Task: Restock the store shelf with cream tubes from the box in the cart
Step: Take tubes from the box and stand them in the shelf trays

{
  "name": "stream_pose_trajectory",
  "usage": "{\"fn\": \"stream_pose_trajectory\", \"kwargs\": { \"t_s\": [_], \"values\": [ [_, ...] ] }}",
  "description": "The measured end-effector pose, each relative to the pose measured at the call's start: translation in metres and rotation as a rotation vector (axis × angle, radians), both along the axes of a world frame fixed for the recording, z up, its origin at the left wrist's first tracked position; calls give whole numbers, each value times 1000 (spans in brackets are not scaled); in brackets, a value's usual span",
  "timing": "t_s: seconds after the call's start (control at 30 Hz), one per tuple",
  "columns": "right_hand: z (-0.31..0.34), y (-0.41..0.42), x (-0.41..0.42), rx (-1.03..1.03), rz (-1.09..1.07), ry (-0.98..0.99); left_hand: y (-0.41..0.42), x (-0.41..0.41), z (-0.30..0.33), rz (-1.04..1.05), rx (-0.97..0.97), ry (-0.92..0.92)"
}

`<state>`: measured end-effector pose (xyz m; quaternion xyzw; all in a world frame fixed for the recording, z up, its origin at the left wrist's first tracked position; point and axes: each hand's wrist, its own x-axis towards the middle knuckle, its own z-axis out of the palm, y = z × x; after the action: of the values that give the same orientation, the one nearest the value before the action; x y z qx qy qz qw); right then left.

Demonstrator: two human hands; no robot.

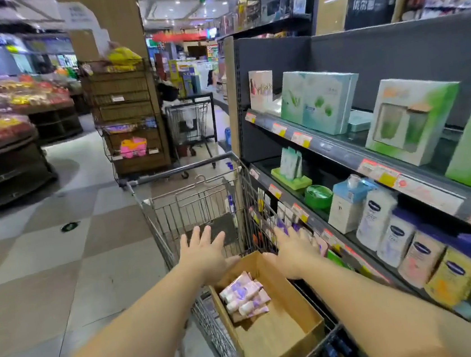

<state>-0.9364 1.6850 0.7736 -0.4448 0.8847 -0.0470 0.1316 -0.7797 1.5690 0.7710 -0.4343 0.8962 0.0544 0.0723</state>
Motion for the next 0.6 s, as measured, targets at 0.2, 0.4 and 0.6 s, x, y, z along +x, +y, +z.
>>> {"fn": "stream_pose_trajectory", "kwargs": {
  "t_s": [0.2,0.4,0.6],
  "values": [
    [-48,-61,-47,-1,-131,-54,-78,-74,-40,-150,16,-21],
    [-126,-141,-81,43,-369,-137,-191,-143,-113,-354,71,-113],
    [-190,-171,-80,156,-660,-369,-263,-187,-172,-525,181,-268]
  ]
}}
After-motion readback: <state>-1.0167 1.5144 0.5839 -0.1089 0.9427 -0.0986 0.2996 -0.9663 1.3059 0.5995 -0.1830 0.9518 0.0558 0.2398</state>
